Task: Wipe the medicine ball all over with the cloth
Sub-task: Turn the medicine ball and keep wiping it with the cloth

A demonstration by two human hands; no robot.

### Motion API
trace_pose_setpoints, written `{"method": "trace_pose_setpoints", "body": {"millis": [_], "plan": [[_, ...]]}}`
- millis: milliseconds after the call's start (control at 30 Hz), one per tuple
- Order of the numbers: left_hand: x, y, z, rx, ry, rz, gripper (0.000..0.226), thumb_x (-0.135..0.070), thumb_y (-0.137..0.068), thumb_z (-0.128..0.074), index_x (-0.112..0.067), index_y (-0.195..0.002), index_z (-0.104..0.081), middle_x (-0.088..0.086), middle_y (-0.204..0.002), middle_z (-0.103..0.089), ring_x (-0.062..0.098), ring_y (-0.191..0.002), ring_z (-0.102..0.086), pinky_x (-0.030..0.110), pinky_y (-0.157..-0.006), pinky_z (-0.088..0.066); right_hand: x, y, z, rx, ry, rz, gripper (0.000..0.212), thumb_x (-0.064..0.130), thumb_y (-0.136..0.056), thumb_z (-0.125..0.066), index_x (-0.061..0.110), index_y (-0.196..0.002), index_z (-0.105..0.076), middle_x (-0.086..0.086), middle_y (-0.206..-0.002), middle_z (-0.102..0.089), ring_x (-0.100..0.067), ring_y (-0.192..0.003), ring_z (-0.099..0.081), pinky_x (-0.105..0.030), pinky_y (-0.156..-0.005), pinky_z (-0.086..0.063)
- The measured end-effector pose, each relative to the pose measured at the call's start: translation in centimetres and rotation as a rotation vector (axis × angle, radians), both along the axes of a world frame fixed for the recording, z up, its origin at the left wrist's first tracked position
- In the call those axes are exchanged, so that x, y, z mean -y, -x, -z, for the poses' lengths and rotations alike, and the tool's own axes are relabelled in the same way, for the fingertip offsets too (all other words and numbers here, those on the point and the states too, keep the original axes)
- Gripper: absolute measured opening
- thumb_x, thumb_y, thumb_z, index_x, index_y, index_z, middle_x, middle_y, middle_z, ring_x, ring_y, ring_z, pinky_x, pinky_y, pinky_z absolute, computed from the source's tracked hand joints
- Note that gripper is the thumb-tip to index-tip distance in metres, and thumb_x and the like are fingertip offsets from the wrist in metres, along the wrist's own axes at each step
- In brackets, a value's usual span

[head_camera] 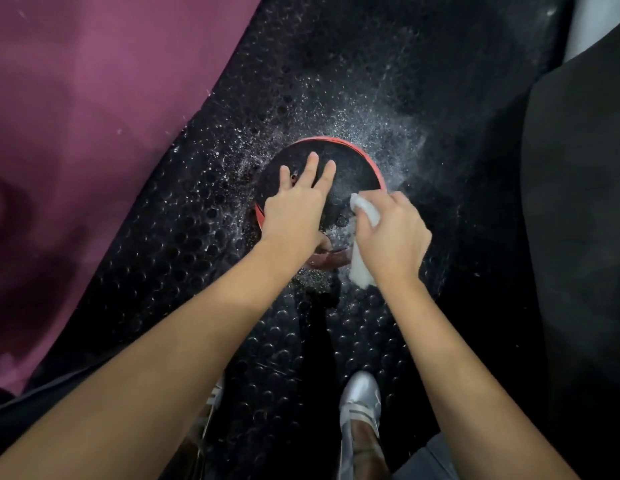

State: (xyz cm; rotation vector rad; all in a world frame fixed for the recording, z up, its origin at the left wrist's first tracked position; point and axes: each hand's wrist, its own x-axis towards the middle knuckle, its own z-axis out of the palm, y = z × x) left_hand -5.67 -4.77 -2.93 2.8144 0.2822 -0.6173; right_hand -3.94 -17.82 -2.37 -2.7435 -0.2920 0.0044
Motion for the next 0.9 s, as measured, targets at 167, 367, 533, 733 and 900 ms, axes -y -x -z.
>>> {"method": "trace_pose_setpoints", "body": {"millis": [167,367,533,733,900], "plan": [[0.4,-0.8,-0.1,0.024,-0.026,0.016,0.11,-0.024,-0.083,-0.077,-0.025,-0.155,0.005,0.0,-0.163,0.008,0.04,-0.147,-0.009,0.046,-0.096,-0.046,-1.8,-1.9,-0.2,0.05,0.092,-0.011,0.02,0.021,-0.091,-0.051,0.024,-0.099,-0.069,-0.004,-0.092,-0.061,-0.026,-0.08,-0.058,-0.028,-0.059,-0.03],[0.2,-0.9,-0.2,-0.009,-0.013,0.016,0.118,-0.039,-0.076,-0.08,-0.025,-0.155,0.006,-0.001,-0.163,0.008,0.039,-0.147,-0.008,0.047,-0.096,-0.046,-0.1,-2.5,-0.3,-0.011,0.088,0.038,0.022,0.019,-0.09,-0.051,0.026,-0.101,-0.068,-0.004,-0.091,-0.059,-0.028,-0.082,-0.058,-0.029,-0.061,-0.03],[0.0,-0.5,0.1,0.025,-0.011,0.032,0.114,-0.038,-0.079,-0.079,-0.026,-0.155,0.005,-0.001,-0.163,0.006,0.039,-0.147,-0.011,0.048,-0.098,-0.045,-1.9,-2.7,-0.2,0.022,0.059,-0.057,0.022,0.021,-0.092,-0.05,0.026,-0.102,-0.068,-0.004,-0.099,-0.062,-0.028,-0.087,-0.059,-0.03,-0.061,-0.034],[-4.2,-1.4,-0.3,-0.004,0.105,0.272,0.133,-0.045,-0.059,-0.086,-0.027,-0.155,0.003,-0.009,-0.163,0.005,0.026,-0.149,-0.005,0.043,-0.12,-0.02,-0.9,-5.2,-0.4,-0.081,0.052,-0.013,0.021,0.025,-0.091,-0.051,0.029,-0.103,-0.067,-0.002,-0.101,-0.062,-0.027,-0.092,-0.058,-0.029,-0.067,-0.034],[-4.6,-1.6,0.9,0.078,0.156,0.237,0.128,-0.042,-0.063,-0.085,-0.031,-0.155,0.002,-0.016,-0.162,0.005,0.02,-0.15,-0.001,0.043,-0.117,-0.027,-1.4,-6.9,-0.6,-0.107,0.07,-0.026,0.021,0.021,-0.09,-0.051,0.029,-0.101,-0.068,-0.002,-0.099,-0.064,-0.026,-0.091,-0.059,-0.03,-0.066,-0.038]]}}
